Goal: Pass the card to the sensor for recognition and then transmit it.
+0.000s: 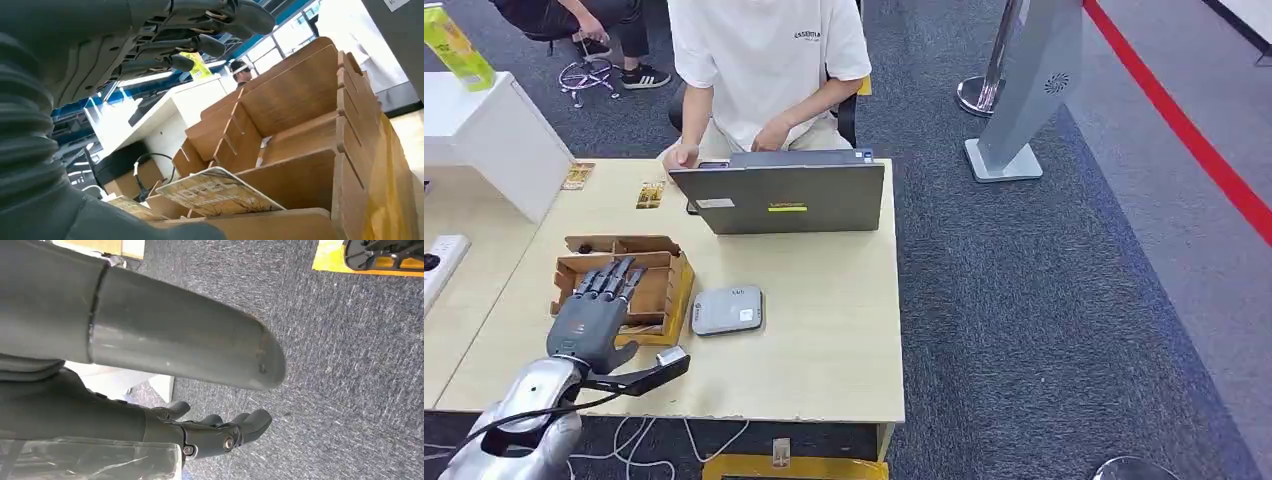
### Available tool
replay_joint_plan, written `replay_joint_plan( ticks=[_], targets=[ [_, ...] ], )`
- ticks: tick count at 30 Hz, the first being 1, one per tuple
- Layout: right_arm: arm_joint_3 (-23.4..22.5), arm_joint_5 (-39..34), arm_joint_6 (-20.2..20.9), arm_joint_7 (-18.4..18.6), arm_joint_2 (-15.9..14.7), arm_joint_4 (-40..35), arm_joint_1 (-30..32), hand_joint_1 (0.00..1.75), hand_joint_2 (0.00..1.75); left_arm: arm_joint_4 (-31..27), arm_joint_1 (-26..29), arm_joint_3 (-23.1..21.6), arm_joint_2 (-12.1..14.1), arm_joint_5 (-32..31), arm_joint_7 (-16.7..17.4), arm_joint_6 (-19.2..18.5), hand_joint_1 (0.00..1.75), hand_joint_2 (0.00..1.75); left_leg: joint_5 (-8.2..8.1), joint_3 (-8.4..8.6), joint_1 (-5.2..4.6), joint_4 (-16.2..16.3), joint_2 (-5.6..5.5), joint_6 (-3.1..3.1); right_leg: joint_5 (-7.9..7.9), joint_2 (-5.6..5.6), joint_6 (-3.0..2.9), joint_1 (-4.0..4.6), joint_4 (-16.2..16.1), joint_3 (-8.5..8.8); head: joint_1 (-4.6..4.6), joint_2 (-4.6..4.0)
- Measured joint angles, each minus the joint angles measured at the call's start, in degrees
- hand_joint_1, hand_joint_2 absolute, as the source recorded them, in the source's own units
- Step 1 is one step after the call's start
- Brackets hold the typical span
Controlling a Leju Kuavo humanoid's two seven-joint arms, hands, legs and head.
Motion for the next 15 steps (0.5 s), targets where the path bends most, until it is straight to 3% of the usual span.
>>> replay_joint_plan(
  ticks=[9,10,15],
  targets=[
    [0.07,0.33,0.07,0.0,0.0,0.0,0.0,0.0,0.0,0.02,-0.07,0.0,0.0,0.09,0.24,-0.22,0.0,1.75,0.0,0.0,0.0,0.0,0.0,0.0,0.0,0.0,0.0,0.0,0.0,0.0,0.0,0.0],
    [0.07,0.42,0.09,0.0,0.0,0.0,0.0,0.0,0.0,0.02,-0.09,0.0,0.0,0.11,0.24,-0.26,1.75,1.75,0.0,0.0,0.0,0.0,0.0,0.0,0.0,0.0,0.0,0.0,0.0,0.0,0.0,0.0],
    [0.09,0.92,0.26,0.0,0.0,0.0,0.0,0.0,0.0,0.02,-0.14,0.0,0.0,0.33,0.24,-0.68,1.75,1.75,0.0,0.0,0.0,0.0,0.0,0.0,0.0,0.0,0.0,0.0,0.0,0.0,0.0,0.0]
  ],
)
